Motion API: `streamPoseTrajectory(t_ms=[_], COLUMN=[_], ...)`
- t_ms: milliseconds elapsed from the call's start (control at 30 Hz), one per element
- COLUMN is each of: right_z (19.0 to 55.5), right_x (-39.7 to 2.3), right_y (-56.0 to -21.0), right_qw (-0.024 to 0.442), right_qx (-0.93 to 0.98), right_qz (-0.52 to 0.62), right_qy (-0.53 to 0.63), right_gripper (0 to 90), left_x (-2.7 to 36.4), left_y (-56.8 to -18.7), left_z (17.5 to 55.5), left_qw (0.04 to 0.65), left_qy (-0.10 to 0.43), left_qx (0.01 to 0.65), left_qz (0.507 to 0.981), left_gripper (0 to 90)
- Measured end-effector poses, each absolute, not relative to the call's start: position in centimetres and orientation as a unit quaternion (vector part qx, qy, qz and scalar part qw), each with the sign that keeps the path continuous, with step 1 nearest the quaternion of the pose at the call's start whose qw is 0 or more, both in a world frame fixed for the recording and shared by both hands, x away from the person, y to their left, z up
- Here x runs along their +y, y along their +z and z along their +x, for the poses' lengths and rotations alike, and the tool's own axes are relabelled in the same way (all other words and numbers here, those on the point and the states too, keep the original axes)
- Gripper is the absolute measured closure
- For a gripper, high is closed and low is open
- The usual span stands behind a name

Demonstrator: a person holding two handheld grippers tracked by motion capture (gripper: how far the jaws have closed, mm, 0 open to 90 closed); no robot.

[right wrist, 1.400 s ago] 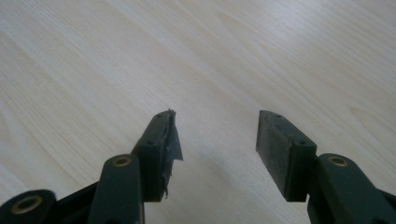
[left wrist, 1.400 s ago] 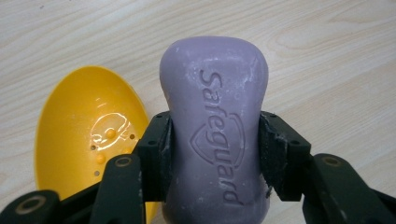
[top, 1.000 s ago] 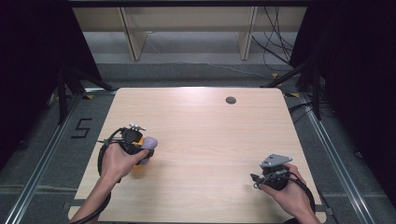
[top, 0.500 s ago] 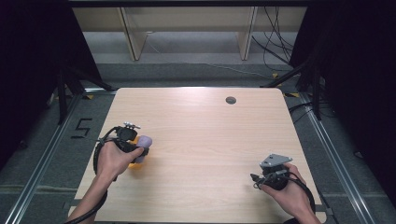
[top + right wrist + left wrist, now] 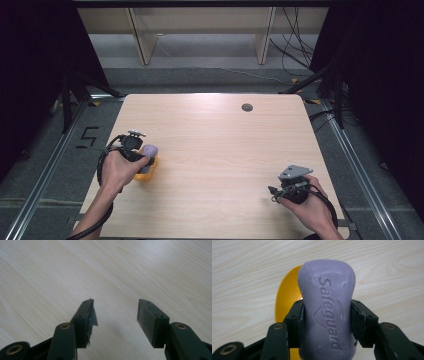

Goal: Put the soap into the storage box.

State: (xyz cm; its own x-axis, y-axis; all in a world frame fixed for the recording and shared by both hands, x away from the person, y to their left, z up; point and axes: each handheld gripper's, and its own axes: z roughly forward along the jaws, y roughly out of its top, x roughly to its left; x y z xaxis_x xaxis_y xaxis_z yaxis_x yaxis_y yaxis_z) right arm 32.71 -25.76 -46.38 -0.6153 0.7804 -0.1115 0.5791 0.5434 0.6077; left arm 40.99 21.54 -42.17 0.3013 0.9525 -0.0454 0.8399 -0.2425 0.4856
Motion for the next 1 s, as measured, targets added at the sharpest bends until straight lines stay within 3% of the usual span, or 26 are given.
streamPoseTrajectory(t_ms=[400, 1000], right_z=[32.7, 32.6], right_x=[-25.8, -25.7], right_y=[-46.4, -46.3], right_qw=[0.187, 0.183], right_qx=[0.859, 0.856], right_qz=[0.395, 0.401], right_qy=[0.266, 0.269], right_gripper=[47.9, 47.9], left_x=[22.0, 22.1], left_y=[-43.5, -44.9], left_z=[41.7, 42.6], left_qw=[0.213, 0.192], left_qy=[0.130, 0.123], left_qx=[0.610, 0.606], left_qz=[0.752, 0.762], left_gripper=[48.8, 48.6])
